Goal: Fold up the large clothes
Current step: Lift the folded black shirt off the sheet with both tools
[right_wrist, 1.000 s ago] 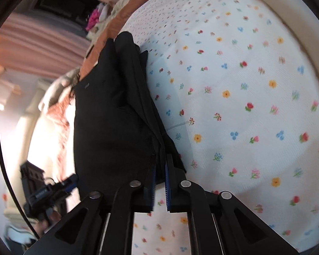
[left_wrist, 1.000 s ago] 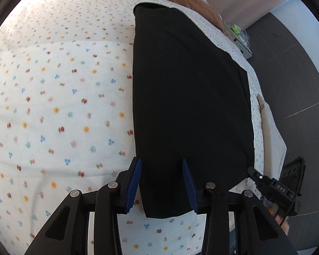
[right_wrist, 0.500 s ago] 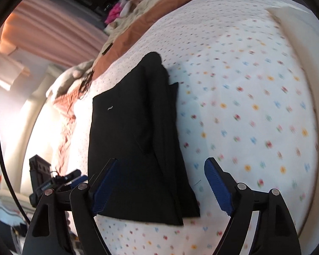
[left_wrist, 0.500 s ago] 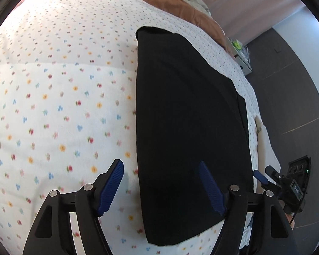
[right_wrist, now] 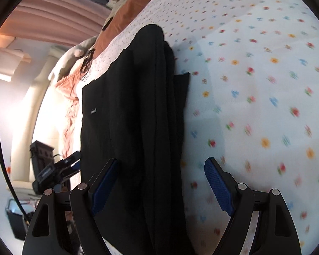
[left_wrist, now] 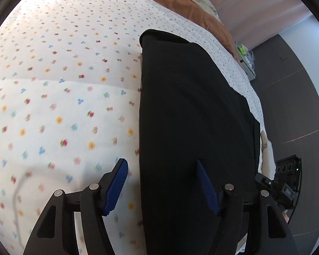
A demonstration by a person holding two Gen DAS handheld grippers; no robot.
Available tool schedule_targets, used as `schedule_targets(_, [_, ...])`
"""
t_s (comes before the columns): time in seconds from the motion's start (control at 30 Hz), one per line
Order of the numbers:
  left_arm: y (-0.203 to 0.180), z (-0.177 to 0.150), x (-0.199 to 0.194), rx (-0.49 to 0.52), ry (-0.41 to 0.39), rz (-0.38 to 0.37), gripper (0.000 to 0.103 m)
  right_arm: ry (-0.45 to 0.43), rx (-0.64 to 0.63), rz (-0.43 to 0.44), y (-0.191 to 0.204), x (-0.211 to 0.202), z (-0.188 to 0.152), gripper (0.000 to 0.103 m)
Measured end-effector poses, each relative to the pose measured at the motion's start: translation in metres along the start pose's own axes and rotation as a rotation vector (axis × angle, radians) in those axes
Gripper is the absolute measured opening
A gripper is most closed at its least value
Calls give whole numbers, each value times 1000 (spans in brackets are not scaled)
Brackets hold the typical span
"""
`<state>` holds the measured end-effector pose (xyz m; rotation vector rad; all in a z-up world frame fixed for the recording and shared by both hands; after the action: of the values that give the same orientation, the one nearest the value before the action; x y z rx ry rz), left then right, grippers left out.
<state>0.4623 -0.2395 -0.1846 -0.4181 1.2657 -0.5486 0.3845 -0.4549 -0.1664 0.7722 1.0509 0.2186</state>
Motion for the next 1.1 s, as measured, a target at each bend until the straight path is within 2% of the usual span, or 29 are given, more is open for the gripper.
schedule_targets(0.23, [4,22,22,-30,8,-32,67,18,18,70,-4,20,23,81])
schedule_targets(0.33, [5,31,31,-44,6,-45,67,35,24,91,-4,27,33,76])
schedule_targets(0.57, [0,53,46,-60,1,-30,60,59,96,169,-9,47,61,57])
schedule_targets(0.67, [-2,61,49,-92,5,-25,54,64,128,169,-5,56,69,51])
schedule_targets(0.73, [-4,60,46,-94,6,-19,44,65,124,156,-1,58,69,43])
schedule_targets(0.8, [-8,58,40,-81,-7,-19,38,61,113,149,4,58,67,28])
schedule_targets(0.87, [-12,55,32,-71,-19,-24,33,40,88,156,14,53,65,20])
schedule_targets(0.93, [-13,53,25,-69,-28,-34,28,11,44,157,29,41,62,17])
schedule_targets(1.1, [-20,47,-7,-51,-80,-51,26,-41,-21,163,64,14,59,15])
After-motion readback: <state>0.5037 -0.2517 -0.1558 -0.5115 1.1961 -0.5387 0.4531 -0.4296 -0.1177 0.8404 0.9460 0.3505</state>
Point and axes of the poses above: each gripper's, at about its wrist camera, not at the fingertips, and x roughly the way its jaws point, y to its left, z to its top, the point moved 4 cm from there along x, roughly the way its jaws point, and after that the axes turned 3 degrees about -x, right-handed, at the moved point
